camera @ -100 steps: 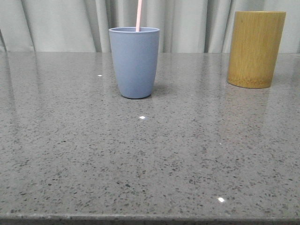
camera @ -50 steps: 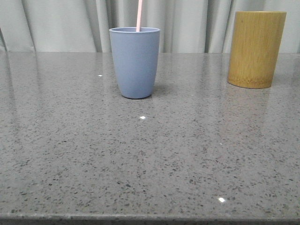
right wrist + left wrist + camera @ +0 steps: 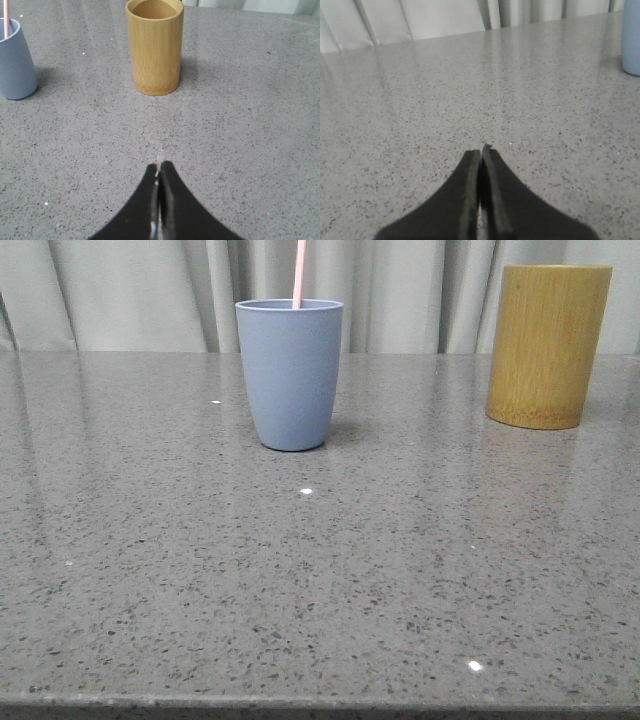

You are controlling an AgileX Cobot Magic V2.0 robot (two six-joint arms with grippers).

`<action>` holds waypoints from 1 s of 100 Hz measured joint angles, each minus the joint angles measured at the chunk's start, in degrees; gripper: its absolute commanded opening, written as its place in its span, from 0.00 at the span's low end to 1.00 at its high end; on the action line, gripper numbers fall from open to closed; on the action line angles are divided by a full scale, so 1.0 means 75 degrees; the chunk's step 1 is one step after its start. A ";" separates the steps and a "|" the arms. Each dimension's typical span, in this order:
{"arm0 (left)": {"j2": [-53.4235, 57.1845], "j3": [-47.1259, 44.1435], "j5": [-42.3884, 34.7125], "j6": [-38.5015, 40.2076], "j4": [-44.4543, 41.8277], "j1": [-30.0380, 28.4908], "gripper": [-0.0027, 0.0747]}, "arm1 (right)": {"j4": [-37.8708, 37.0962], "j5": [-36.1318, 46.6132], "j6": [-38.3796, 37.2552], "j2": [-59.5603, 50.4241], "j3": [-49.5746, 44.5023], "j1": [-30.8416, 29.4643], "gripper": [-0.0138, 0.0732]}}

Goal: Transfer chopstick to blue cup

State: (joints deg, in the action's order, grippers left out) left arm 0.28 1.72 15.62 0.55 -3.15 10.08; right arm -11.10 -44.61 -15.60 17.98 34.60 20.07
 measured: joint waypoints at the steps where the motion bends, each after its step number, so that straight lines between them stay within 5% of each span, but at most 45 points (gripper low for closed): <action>1: 0.0000 -0.0034 -0.0034 0.0000 0.0000 0.0000 0.01 | 0.0000 0.0000 0.0000 0.0000 0.0000 0.0000 0.08; 24: 0.0000 -0.0242 -0.0942 0.0015 0.0000 0.0000 0.01 | 0.0000 0.0000 0.0000 0.0000 0.0000 0.0000 0.08; 100: 0.0000 -0.0242 -0.1007 0.0015 0.0000 0.0000 0.01 | 0.0000 0.0000 -0.0005 0.0000 0.0000 0.0000 0.08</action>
State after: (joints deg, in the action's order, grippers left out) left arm 0.28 -0.10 8.07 0.66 -3.15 10.08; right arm -11.10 -44.61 -15.64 17.98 34.60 20.07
